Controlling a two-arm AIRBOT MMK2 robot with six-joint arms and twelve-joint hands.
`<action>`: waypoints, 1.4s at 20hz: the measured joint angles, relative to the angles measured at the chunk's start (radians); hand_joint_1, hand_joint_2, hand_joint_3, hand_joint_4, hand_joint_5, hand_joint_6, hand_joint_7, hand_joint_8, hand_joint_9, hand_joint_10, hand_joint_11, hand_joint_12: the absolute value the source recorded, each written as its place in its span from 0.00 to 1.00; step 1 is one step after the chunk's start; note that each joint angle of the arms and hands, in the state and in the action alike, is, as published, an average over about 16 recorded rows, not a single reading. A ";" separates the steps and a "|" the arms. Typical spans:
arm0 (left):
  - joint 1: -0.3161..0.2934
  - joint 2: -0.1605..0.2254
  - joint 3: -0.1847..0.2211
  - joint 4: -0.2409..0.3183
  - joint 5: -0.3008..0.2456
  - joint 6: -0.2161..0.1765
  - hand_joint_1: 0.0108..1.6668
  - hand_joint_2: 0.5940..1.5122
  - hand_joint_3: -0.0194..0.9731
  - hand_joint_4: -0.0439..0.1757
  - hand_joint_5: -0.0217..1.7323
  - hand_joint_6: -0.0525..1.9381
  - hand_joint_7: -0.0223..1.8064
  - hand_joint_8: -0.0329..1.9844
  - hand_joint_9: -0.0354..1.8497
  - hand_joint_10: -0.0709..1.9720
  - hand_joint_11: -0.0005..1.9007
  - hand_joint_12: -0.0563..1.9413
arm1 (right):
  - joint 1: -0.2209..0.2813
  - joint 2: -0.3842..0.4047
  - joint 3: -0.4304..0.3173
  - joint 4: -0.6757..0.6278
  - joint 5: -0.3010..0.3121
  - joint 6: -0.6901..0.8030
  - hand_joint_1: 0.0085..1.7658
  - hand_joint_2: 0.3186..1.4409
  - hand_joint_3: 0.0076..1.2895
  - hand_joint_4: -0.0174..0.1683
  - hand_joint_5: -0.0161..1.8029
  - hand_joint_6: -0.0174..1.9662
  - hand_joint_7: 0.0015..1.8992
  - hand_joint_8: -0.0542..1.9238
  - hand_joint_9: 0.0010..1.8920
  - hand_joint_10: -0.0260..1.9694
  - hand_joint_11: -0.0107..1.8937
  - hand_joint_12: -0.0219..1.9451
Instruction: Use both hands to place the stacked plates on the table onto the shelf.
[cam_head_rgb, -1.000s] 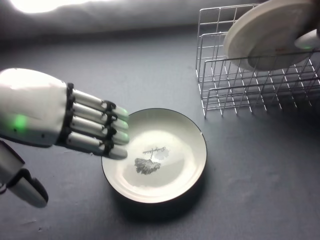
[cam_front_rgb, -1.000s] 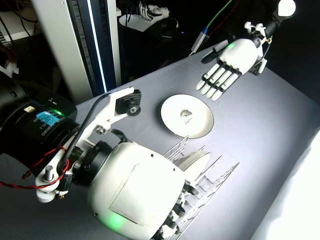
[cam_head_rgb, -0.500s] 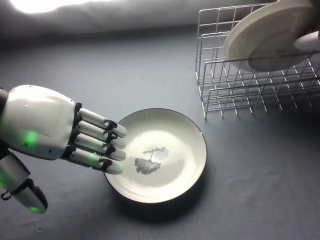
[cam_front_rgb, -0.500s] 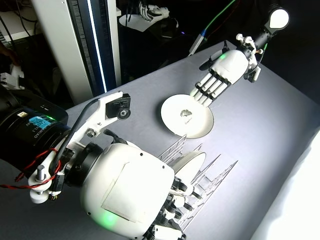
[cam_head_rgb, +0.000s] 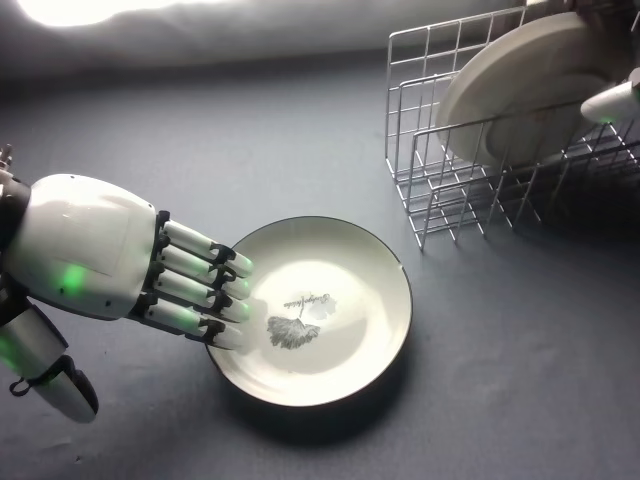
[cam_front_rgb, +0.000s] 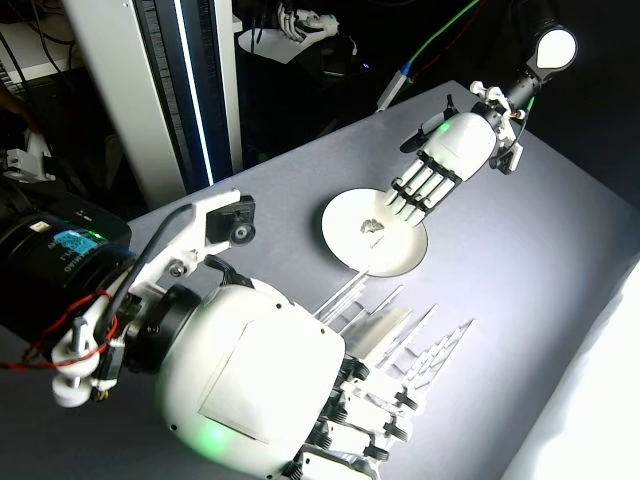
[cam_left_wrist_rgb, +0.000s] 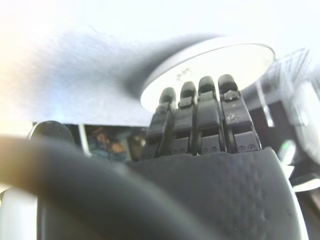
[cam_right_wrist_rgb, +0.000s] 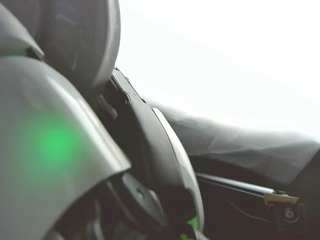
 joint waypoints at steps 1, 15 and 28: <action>0.001 -0.002 0.002 0.003 0.000 0.000 0.01 0.57 0.04 0.20 0.02 0.03 0.02 0.03 0.03 0.04 0.01 0.04 | 0.002 -0.001 0.000 -0.004 0.004 -0.002 0.59 0.63 0.00 0.06 0.20 0.02 0.19 0.03 0.25 0.10 0.02 0.51; 0.033 -0.006 0.010 0.010 -0.002 0.002 0.01 0.57 0.04 0.17 0.02 0.02 0.02 0.03 0.03 0.04 0.01 0.04 | 0.058 -0.031 0.001 -0.352 0.190 -0.042 0.53 0.58 0.01 0.08 0.10 0.02 0.07 0.03 0.08 0.02 0.02 0.33; 0.168 -0.007 0.014 -0.093 0.008 0.034 0.01 0.57 0.04 0.15 0.01 0.01 0.02 0.02 0.02 0.03 0.01 0.02 | 0.079 -0.087 -0.064 -0.861 0.386 -0.082 0.53 0.58 0.00 0.13 0.08 0.02 0.06 0.03 0.06 0.02 0.02 0.30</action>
